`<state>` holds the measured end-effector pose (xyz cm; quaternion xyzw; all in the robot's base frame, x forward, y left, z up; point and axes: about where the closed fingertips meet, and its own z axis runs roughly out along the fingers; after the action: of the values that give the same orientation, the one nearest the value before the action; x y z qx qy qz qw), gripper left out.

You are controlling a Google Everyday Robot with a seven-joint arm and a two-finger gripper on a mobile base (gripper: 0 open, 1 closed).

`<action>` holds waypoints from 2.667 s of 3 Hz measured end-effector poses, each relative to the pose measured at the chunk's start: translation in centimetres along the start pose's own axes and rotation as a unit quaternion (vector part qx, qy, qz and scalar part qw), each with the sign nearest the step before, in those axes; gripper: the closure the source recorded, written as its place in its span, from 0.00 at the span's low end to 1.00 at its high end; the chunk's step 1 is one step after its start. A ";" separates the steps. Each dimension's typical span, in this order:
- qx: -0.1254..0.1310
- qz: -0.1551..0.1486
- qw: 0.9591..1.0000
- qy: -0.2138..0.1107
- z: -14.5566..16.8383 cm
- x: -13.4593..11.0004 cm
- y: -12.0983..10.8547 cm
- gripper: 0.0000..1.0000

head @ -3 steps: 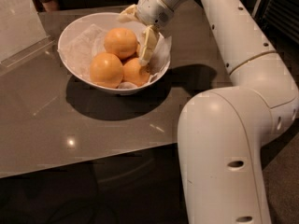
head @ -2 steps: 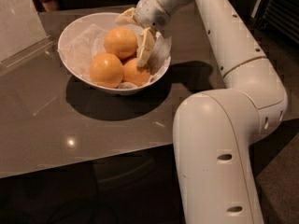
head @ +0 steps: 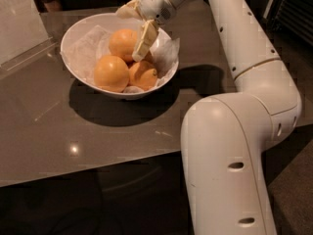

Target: Pick orange from white bowl

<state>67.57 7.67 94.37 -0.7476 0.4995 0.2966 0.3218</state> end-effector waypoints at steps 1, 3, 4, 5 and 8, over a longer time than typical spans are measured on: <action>0.009 0.015 0.999 -0.033 0.1 -1.6 -0.2 0.00; 0.003 0.025 0.999 -0.037 1.1 -0.5 -0.7 0.00; 0.003 0.025 0.999 -0.037 1.1 -0.5 -0.7 0.19; 0.003 0.025 0.999 -0.037 1.1 -0.5 -0.7 0.42; 0.003 0.025 0.999 -0.037 1.1 -0.5 -0.7 1.00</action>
Offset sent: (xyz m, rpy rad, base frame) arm -0.0081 0.0037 0.0113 0.0455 0.0357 -0.0062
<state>67.96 9.04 94.21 -0.7222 0.5069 0.3308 0.3347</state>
